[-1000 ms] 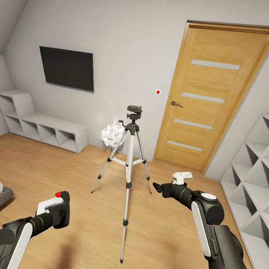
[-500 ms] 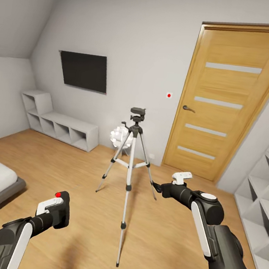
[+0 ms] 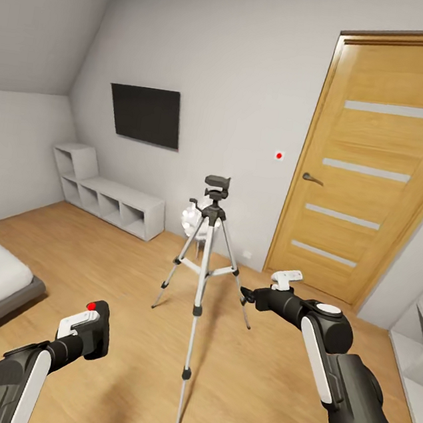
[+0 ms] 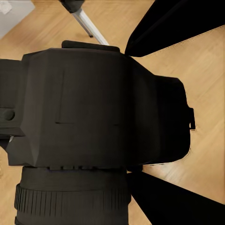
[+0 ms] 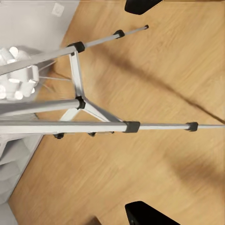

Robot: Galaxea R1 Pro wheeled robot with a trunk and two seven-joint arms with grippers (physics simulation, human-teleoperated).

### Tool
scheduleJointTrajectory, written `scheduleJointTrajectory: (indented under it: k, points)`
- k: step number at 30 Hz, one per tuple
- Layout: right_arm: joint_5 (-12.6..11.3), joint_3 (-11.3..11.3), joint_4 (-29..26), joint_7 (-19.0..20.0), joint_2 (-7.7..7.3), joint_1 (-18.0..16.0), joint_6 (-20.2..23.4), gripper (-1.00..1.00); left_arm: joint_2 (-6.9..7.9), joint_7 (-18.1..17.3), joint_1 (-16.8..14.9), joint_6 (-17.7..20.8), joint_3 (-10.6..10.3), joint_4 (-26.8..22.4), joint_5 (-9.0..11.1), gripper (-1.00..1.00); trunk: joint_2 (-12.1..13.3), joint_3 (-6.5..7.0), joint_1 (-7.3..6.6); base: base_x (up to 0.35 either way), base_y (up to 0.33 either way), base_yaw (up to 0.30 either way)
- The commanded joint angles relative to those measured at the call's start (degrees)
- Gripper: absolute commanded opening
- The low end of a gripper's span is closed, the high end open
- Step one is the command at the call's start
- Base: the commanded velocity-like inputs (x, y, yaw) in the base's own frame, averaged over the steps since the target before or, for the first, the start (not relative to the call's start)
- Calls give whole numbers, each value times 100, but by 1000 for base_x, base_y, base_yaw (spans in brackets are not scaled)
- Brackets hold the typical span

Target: Attach the digital camera to the camera tripod in the bedroom.

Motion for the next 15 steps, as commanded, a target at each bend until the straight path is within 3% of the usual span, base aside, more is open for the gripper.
scheduleJointTrajectory:
  k: [1,8,15]
  points:
    - [-55,3,-4,-29,-6,-6,27,100,-7,-22,-8,35,18,-7,17,-100,-13,-13,6,254,-254,41]
    - [-70,-2,-4,-33,-5,-5,21,100,-7,-22,-8,35,18,-7,17,-100,-13,-12,6,251,-260,18]
    - [-75,16,-4,-37,-2,0,32,100,-7,-22,-8,56,25,-7,17,-100,-13,-12,6,146,-316,2]
